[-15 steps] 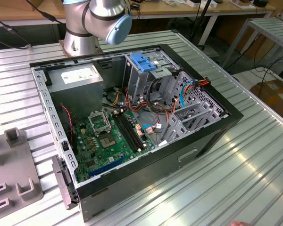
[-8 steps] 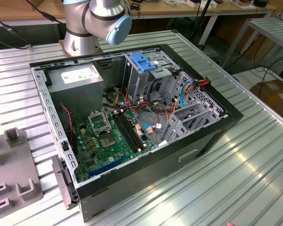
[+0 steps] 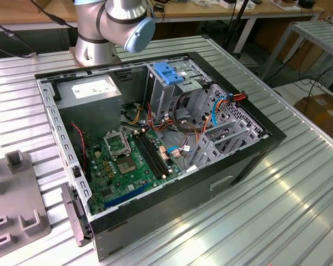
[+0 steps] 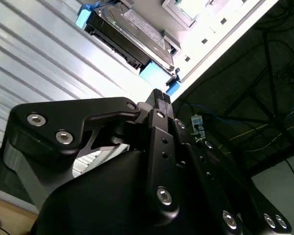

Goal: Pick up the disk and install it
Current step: 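Pick up the disk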

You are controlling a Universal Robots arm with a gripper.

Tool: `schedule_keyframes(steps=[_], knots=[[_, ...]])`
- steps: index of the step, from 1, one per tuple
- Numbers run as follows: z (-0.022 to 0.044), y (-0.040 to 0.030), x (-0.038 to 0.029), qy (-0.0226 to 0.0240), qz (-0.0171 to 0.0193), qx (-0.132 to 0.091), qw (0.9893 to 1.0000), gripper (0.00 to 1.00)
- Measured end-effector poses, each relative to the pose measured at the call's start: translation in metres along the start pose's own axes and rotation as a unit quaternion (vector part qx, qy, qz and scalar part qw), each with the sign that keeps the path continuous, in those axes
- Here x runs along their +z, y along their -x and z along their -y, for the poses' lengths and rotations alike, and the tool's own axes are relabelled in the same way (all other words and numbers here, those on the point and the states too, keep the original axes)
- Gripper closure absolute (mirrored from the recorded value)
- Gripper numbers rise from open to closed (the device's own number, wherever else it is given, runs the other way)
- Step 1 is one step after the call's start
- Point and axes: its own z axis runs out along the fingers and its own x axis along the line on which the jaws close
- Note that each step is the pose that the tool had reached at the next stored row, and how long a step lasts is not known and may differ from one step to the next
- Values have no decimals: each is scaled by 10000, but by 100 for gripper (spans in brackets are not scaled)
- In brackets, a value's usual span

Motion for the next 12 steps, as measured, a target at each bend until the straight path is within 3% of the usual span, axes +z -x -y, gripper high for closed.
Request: schedule_keyframes(steps=[3, 6, 12], knots=[[-1, -3, 0, 4, -10, -209, 9998, 89], [-1, -7, 1, 14, -31, -725, 9974, 89], [-1, -8, 0, 23, -53, -1212, 9926, 89]])
